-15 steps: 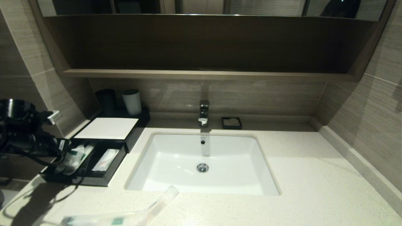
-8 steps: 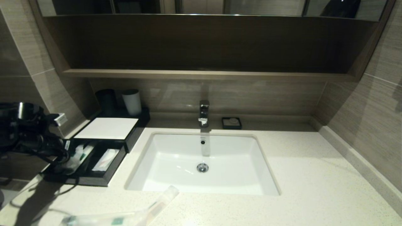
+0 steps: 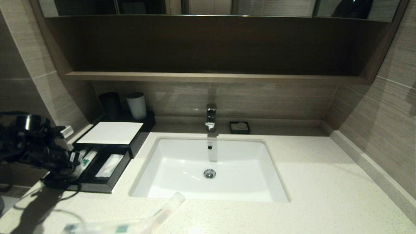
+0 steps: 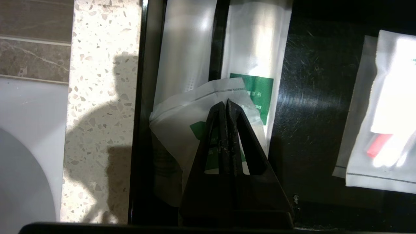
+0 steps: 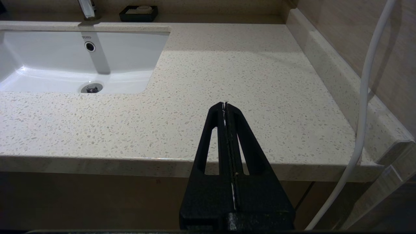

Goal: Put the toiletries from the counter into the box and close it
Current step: Place the bathroom toiletry into the drawer, then pick up the bathroom toiletry

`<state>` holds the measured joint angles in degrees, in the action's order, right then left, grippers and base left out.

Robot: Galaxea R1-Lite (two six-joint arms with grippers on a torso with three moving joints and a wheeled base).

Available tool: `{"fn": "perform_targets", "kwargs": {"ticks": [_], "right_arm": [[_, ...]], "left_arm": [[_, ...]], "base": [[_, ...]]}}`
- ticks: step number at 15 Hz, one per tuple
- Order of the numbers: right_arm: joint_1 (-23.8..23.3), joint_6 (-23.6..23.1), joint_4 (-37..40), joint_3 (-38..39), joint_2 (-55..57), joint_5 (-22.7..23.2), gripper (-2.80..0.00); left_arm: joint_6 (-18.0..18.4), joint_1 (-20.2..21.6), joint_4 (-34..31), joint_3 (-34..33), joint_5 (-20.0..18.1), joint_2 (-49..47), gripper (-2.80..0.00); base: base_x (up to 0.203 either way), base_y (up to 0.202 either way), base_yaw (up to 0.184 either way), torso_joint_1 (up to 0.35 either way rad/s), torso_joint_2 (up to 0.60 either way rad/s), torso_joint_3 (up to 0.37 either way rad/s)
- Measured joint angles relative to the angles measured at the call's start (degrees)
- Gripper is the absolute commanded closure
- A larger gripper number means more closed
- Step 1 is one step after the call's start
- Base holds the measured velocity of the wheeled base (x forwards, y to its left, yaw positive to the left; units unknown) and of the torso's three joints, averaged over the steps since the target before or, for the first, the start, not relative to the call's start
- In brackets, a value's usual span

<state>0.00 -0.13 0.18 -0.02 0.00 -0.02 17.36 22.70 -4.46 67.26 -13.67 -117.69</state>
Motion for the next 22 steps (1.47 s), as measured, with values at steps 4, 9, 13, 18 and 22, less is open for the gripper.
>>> {"fn": "perform_targets", "kwargs": {"ticks": [4,9,13,18,22], "right_arm": [[0.0,-0.02,-0.02,0.0,0.0,0.0,0.0],[0.0,-0.02,0.0,0.0,0.0,0.02,0.0],[0.0,-0.02,0.0,0.0,0.0,0.02,0.0],[0.0,-0.02,0.0,-0.01,0.0,0.02,0.0],[0.0,-0.02,-0.02,-0.02,0.0,0.02,0.0]], "left_arm": [[-0.13,0.19,1.05,0.55,-0.05,0.96,0.0],[-0.15,-0.28,1.41,-1.12,-0.16,5.78,0.0],[-0.04,-2.11,-0.3,-6.78,0.53,13.23,0.0],[0.25,-6.7,-19.97,-10.89,1.1,27.33,0.0],[1.32,-11.0,-36.55,-8.65,3.84,29.77,0.0]], "base": [[0.0,0.0,0.0,0.0,0.0,0.0],[0.0,0.0,0.0,0.0,0.0,0.0],[0.0,0.0,0.0,0.0,0.0,0.0],[0.0,0.0,0.0,0.0,0.0,0.0],[0.0,0.0,0.0,0.0,0.0,0.0]]}}
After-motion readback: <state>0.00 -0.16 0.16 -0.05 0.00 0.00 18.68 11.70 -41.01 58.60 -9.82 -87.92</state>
